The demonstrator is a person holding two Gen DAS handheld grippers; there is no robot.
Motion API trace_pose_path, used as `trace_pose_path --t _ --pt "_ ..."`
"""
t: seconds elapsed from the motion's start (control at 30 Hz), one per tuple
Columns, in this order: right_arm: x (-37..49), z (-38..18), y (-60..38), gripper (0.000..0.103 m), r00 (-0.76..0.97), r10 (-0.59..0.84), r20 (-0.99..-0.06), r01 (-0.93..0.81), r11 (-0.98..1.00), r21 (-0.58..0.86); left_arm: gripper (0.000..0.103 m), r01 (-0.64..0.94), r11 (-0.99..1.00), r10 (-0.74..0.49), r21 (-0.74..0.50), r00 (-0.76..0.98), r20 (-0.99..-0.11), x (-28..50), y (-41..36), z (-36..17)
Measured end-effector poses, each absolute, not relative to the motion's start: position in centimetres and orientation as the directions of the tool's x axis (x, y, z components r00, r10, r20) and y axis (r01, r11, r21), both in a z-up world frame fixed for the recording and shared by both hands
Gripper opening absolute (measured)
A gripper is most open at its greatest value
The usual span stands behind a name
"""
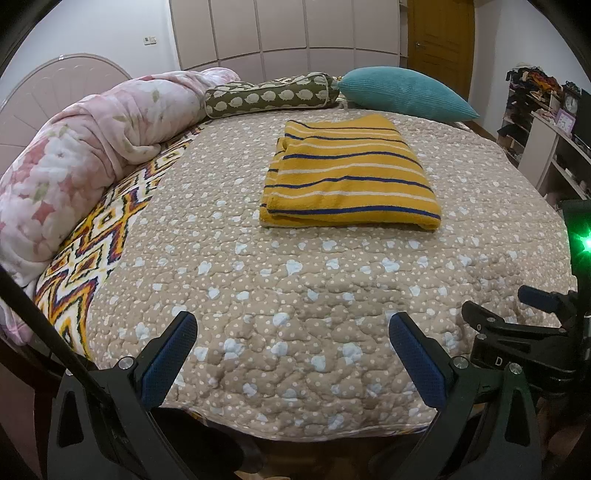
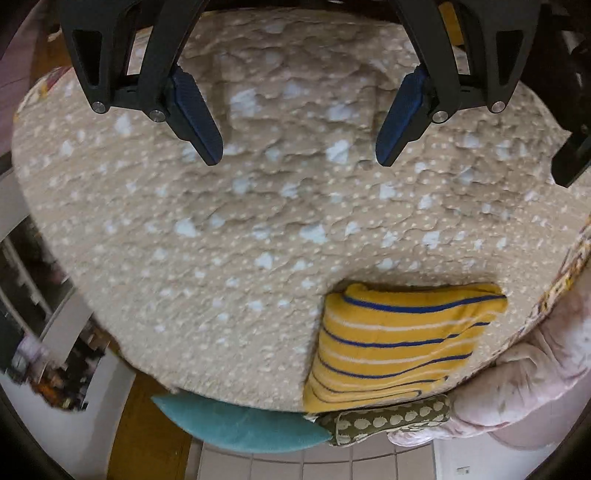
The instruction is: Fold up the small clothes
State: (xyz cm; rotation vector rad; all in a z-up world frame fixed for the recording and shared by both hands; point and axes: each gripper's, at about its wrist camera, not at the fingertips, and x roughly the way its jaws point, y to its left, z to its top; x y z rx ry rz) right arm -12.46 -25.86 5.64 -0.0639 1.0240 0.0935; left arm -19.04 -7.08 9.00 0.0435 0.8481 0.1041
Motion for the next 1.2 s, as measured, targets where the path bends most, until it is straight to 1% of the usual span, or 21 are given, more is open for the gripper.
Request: trace_pose_path --t 0.03,0.2,0.37,0.77,1.0,1.2 --pt "-12.3 5.5 -26.0 0.088 0.513 0.058 -0.857 -0.107 0.994 0.004 0.103 -0.073 0.994 0.107 0.078 0.656 -0.747 -19.1 -7.1 9.0" --pt "-11.7 5.4 -27.3 0.088 0.475 0.202 -0.856 -0.107 0.979 0.172 0.103 -0.07 0.994 0.107 0.081 0.655 -0.748 -19.0 -7.2 9.0" --pt "-11.4 4.9 -27.2 0.088 0.461 0.223 -0.859 -0.1 0.975 0.2 0.103 -0.067 0.995 0.103 0.078 0.655 -0.748 -19.0 -7.2 9.0" --pt "-12.2 5.0 -26.5 0.088 0.48 0.165 -0.861 -0.092 0.986 0.138 0.103 -0.039 0.997 0.079 0.07 0.657 -0.75 -19.0 -7.8 8.9" --pt "-12.3 4.9 -26.8 0.088 0.489 0.142 -0.861 -0.079 0.99 0.118 0.103 -0.034 0.995 0.09 0.09 0.661 -0.745 -19.1 -8.0 9.0" --pt "-12.9 5.7 -25.8 0.088 0.533 0.104 -0.84 -0.1 0.993 0.06 0.103 -0.043 0.995 0.099 0.094 0.661 -0.744 -19.2 -7.8 9.0"
